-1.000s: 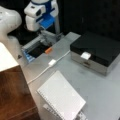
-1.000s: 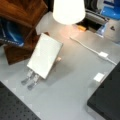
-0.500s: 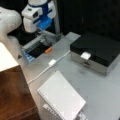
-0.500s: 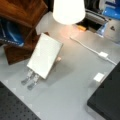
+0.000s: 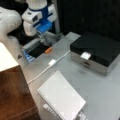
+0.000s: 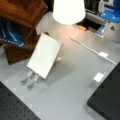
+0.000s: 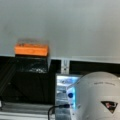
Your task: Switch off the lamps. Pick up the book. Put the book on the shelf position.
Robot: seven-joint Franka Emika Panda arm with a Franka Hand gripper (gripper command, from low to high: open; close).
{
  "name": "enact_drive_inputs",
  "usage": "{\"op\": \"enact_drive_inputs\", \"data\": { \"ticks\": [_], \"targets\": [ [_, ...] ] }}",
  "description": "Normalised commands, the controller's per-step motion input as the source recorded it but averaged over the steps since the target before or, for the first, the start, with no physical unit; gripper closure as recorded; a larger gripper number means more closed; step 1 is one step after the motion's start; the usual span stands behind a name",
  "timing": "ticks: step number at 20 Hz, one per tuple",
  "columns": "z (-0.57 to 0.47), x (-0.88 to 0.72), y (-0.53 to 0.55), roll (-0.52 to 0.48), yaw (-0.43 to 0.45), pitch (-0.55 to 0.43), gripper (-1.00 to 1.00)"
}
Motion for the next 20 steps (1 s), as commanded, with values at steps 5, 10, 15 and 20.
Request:
{"op": "enact_drive_inputs", "data": {
  "ticks": [5,10,15,20],
  "targets": [
    [-0.13,-0.09,0.22,0.008,-0.119,-0.128,1.00],
    [-0.15,-0.10,0.18,0.022,-0.088,-0.118,1.00],
    [-0.13,-0.10,0.14,0.037,-0.068,-0.111,1.00],
    [-0.16,-0.10,0.09,0.035,-0.036,-0.120,1.00]
  ]
}}
